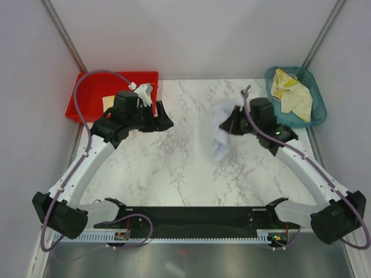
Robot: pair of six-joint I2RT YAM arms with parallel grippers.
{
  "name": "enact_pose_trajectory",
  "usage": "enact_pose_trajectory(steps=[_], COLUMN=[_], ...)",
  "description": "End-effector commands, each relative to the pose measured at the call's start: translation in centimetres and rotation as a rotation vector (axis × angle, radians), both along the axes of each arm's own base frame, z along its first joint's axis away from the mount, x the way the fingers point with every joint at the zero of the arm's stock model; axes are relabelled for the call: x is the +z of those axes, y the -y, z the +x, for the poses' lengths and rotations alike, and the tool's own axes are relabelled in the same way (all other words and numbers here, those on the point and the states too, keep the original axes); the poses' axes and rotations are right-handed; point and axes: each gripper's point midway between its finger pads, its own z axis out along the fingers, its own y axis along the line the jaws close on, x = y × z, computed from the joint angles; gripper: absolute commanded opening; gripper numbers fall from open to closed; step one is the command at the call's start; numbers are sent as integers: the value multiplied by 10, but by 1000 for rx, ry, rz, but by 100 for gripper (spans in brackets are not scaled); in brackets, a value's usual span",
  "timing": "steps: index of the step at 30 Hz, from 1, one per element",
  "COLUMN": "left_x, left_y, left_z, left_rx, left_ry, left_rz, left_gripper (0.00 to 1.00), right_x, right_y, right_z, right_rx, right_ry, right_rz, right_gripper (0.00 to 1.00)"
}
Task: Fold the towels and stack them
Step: Move the towel to the center of the board, then flatten out the crumpled towel
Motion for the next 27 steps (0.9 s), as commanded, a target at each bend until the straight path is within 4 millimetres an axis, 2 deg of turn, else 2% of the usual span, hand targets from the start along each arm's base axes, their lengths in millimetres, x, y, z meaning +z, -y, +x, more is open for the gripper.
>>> enact_pose_trajectory(steps=[1, 2, 3, 5, 6, 7, 8, 9, 11, 13, 15, 16, 17, 19, 20, 21, 22, 23, 24, 25, 27], left_x=[-42, -47, -55, -62, -64, -61, -59, -53, -56, -65, -75, -81, -82, -84, -78, -80, -80, -84, -93, -100, -119], left_y=[-11, -13, -14, -15, -13, -11, -6, -2, 3, 5, 1, 0, 0, -10, -16, -23, -32, -34, -40, -47, -47], left_z=[-17, -19, -20, -20, -19, -16, -17, -13, -9, -3, 3, 3, 5, 10, 12, 13, 17, 16, 16, 18, 15], left_rx=[64, 67, 71, 67, 55, 39, 13, -1, -22, -13, 25, 35, 42, 93, 125, 157, 196, 197, 213, 239, 237], left_ry=[-136, -148, -163, -170, -178, -167, -168, -154, -166, -197, -215, -227, -221, -206, -184, -180, -191, -212, -242, -270, -325], left_rz=[11, 16, 26, 42, 43, 43, 29, 20, 16, 26, 53, 59, 61, 89, 91, 96, 79, 60, 59, 50, 37], left_gripper=[84, 84, 84, 84, 84, 84, 84, 84, 83, 82, 81, 80, 79, 79, 80, 80, 82, 82, 82, 81, 80], right_x=[-122, -143, -163, -173, -169, -164, -148, -140, -116, -111, -115, -117, -119, -126, -137, -145, -170, -166, -173, -194, -196], right_y=[-34, -47, -48, -52, -53, -54, -54, -52, -47, -38, -39, -45, -56, -76, -90, -94, -104, -113, -119, -125, -134], right_z=[-53, -67, -78, -87, -87, -86, -80, -75, -62, -49, -35, -30, -14, -3, 10, 18, 22, 32, 37, 39, 54], right_rx=[65, 97, 111, 125, 130, 133, 119, 104, 63, 22, 33, 67, 117, 210, 265, 280, 326, 359, 384, 425, 449], right_ry=[-297, -331, -371, -386, -372, -361, -327, -307, -242, -198, -184, -164, -109, -90, -106, -123, -170, -139, -139, -170, -138], right_rz=[-70, -115, -154, -210, -221, -224, -222, -227, -248, -304, -338, -352, -383, -370, -372, -372, -384, -387, -398, -411, -429], right_gripper=[4, 6, 13, 23, 39, 45, 54, 60, 66, 67, 66, 65, 63, 62, 61, 61, 61, 62, 64, 64, 65])
